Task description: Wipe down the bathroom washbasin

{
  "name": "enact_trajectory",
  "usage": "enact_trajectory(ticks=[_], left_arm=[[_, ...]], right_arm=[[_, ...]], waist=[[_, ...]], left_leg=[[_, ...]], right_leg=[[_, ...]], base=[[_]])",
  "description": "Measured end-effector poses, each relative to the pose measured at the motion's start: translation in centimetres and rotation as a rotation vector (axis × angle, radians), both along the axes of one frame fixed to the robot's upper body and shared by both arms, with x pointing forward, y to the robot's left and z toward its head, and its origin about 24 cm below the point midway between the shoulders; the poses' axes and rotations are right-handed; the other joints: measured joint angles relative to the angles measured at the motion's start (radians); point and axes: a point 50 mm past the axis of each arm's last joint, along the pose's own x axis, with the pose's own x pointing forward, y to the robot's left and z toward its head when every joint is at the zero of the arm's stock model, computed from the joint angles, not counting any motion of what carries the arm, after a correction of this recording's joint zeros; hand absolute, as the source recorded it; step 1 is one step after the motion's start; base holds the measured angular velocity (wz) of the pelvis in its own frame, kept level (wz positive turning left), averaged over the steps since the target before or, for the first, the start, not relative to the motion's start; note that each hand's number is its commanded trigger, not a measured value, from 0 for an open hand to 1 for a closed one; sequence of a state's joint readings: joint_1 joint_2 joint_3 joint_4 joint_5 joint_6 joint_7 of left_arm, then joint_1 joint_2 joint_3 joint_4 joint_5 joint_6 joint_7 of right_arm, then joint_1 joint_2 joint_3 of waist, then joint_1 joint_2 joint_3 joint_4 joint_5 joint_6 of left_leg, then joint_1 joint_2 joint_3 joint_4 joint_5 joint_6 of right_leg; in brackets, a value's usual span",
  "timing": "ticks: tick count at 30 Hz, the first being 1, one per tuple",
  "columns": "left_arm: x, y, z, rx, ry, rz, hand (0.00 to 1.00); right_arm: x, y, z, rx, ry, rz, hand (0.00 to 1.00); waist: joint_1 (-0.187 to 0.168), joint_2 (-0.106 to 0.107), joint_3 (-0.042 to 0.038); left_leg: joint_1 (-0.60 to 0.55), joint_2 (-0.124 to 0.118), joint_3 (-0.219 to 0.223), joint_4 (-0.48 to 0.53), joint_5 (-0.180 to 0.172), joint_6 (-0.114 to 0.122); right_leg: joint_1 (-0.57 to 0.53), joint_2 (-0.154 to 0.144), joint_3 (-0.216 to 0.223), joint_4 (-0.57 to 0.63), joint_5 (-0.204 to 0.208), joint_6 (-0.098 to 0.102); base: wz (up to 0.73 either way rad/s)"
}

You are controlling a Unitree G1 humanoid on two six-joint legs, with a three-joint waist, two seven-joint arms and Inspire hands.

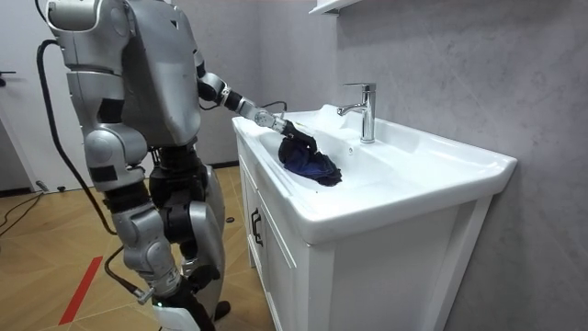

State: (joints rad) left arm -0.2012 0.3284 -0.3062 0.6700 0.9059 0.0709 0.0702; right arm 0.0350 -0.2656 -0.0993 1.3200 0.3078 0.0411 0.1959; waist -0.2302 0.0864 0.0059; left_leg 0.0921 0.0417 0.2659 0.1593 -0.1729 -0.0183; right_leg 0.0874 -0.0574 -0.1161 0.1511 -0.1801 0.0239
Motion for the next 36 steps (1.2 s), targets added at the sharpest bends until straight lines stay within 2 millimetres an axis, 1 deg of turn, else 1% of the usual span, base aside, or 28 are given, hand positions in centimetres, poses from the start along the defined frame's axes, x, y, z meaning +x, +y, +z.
enact_trajectory(ticks=[1, 3, 5, 7, 8, 10, 13, 15, 16, 20, 23, 24, 25, 28, 31, 32, 34, 36], left_arm=[[0.0, -0.4, 0.1, 0.005, 0.002, -0.017, 1.00], [0.2, -1.2, 0.2, 0.007, 0.002, -0.055, 1.00], [0.2, -2.0, 0.3, 0.004, -0.001, -0.092, 1.00], [0.4, -3.0, 0.5, 0.002, -0.010, -0.141, 1.00], [0.5, -3.3, 0.6, 0.002, -0.011, -0.152, 1.00], [0.6, -4.0, 0.8, -0.004, -0.019, -0.180, 1.00], [1.1, -6.0, 1.5, -0.003, -0.034, -0.271, 1.00], [1.3, -6.9, 2.0, -0.009, -0.043, -0.312, 1.00], [1.4, -7.3, 2.3, -0.010, -0.048, -0.333, 1.00], [1.5, -8.0, 2.8, -0.018, -0.049, -0.362, 1.00], [1.5, -9.0, 3.5, -0.057, -0.053, -0.395, 1.00], [1.5, -9.5, 3.8, -0.078, -0.056, -0.408, 1.00], [1.5, -9.8, 4.0, -0.085, -0.057, -0.416, 1.00], [1.9, -11.1, 4.6, -0.144, -0.055, -0.435, 1.00], [1.9, -12.9, 6.3, -0.233, -0.103, -0.480, 1.00], [1.9, -13.3, 6.6, -0.256, -0.110, -0.487, 1.00], [2.2, -14.6, 8.0, -0.341, -0.141, -0.510, 1.00], [2.4, -15.4, 8.8, -0.369, -0.167, -0.528, 1.00]], right_arm=[[0.1, 0.0, 0.0, 0.001, -0.001, 0.002, 0.00], [0.1, -0.2, 0.1, -0.002, -0.009, 0.004, 0.00], [0.2, -0.5, 0.2, -0.012, -0.018, 0.013, 0.00], [0.2, -0.7, 0.3, -0.027, -0.020, 0.016, 0.00], [0.1, -0.7, 0.3, -0.030, -0.020, 0.016, 0.00], [0.1, -0.7, 0.3, -0.036, -0.014, 0.032, 0.00], [-0.1, -0.7, 0.2, -0.036, 0.002, 0.056, 0.00], [-0.3, -0.6, 0.2, -0.035, 0.011, 0.070, 0.00], [-0.4, -0.6, 0.2, -0.035, 0.019, 0.082, 0.00], [-0.9, -0.6, 0.1, -0.040, 0.039, 0.111, 0.00], [-0.9, -0.5, 0.1, -0.033, 0.048, 0.136, 0.00], [-1.0, -0.4, 0.1, -0.028, 0.056, 0.150, 0.00], [-1.1, -0.4, 0.0, -0.024, 0.061, 0.152, 0.00], [-1.1, -0.4, 0.0, -0.021, 0.067, 0.159, 0.00], [-0.9, -0.5, 0.1, -0.026, 0.073, 0.149, 0.00], [-0.8, -0.5, 0.1, -0.029, 0.074, 0.148, 0.00], [-1.0, -0.8, 0.1, -0.048, 0.084, 0.143, 0.00], [-1.1, -1.1, 0.2, -0.058, 0.090, 0.142, 0.00]], waist=[[-0.012, 0.001, 0.0003], [-0.022, 0.004, 0.0020], [-0.039, 0.008, 0.0053], [-0.058, 0.012, 0.0108], [-0.063, 0.012, 0.0111], [-0.079, 0.012, 0.0117], [-0.109, 0.004, 0.0164], [-0.121, 0.002, 0.0181], [-0.123, 0.000, 0.0194], [-0.127, -0.003, 0.0188], [-0.129, -0.002, 0.0173], [-0.129, -0.001, 0.0156], [-0.130, -0.003, 0.0168], [-0.136, -0.001, 0.0162], [-0.152, -0.001, 0.0163], [-0.152, -0.001, 0.0163], [-0.151, -0.002, 0.0165], [-0.150, -0.002, 0.0165]], left_leg=[[-0.002, -0.001, 0.000, 0.000, 0.000, 0.000], [-0.002, -0.001, -0.001, 0.000, 0.000, 0.000], [-0.002, -0.002, -0.001, -0.002, 0.000, 0.000], [-0.003, -0.002, -0.001, -0.003, 0.000, 0.000], [-0.003, -0.002, -0.001, -0.003, 0.000, 0.000], [-0.003, -0.002, -0.001, -0.004, 0.000, 0.000], [-0.004, -0.003, -0.004, -0.007, 0.000, 0.000], [-0.011, -0.003, -0.004, -0.007, 0.000, 0.000], [-0.012, -0.002, -0.004, -0.007, 0.000, 0.000], [-0.013, -0.003, -0.004, -0.006, 0.000, 0.000], [-0.028, -0.003, -0.010, -0.001, 0.000, 0.000], [-0.029, -0.003, -0.016, 0.001, 0.000, 0.000], [-0.029, -0.003, -0.020, 0.001, 0.000, 0.000], [-0.028, -0.002, -0.019, 0.002, 0.000, 0.000], [-0.030, -0.003, -0.019, 0.002, 0.000, 0.000], [-0.030, -0.003, -0.019, 0.002, 0.000, 0.000], [-0.033, -0.003, -0.018, 0.003, 0.000, 0.000], [-0.034, -0.002, -0.019, 0.007, 0.000, 0.000]], right_leg=[[0.000, -0.001, -0.001, 0.000, 0.000, 0.000], [0.000, -0.002, -0.001, 0.000, 0.000, 0.000], [0.000, -0.003, -0.003, -0.001, 0.000, 0.000], [0.000, -0.003, -0.004, -0.001, 0.000, 0.000], [0.000, -0.003, -0.004, -0.001, 0.000, 0.000], [-0.002, -0.002, -0.002, -0.001, 0.000, 0.001], [-0.001, -0.003, -0.012, -0.001, -0.001, 0.002], [-0.006, -0.003, -0.010, -0.001, -0.001, 0.002], [-0.007, -0.002, -0.009, -0.001, -0.001, 0.002], [-0.011, -0.002, -0.009, 0.000, -0.001, 0.002], [-0.019, -0.002, -0.012, 0.000, -0.001, 0.002], [-0.018, -0.003, -0.014, 0.000, -0.001, 0.002], [-0.016, -0.003, -0.015, 0.000, -0.001, 0.002], [-0.003, -0.003, -0.024, 0.001, -0.001, 0.001], [-0.003, -0.003, -0.023, -0.001, -0.001, 0.001], [-0.004, -0.003, -0.023, -0.001, -0.001, 0.001], [-0.007, -0.003, -0.023, -0.001, -0.001, 0.002], [-0.007, -0.003, -0.022, -0.001, -0.001, 0.002]], base=[[0.06], [0.00], [0.00], [0.00], [0.00], [0.00], [0.03], [0.03], [0.00], [-0.03], [0.08], [0.08], [0.07], [0.10], [0.03], [0.00], [0.00], [0.00]])
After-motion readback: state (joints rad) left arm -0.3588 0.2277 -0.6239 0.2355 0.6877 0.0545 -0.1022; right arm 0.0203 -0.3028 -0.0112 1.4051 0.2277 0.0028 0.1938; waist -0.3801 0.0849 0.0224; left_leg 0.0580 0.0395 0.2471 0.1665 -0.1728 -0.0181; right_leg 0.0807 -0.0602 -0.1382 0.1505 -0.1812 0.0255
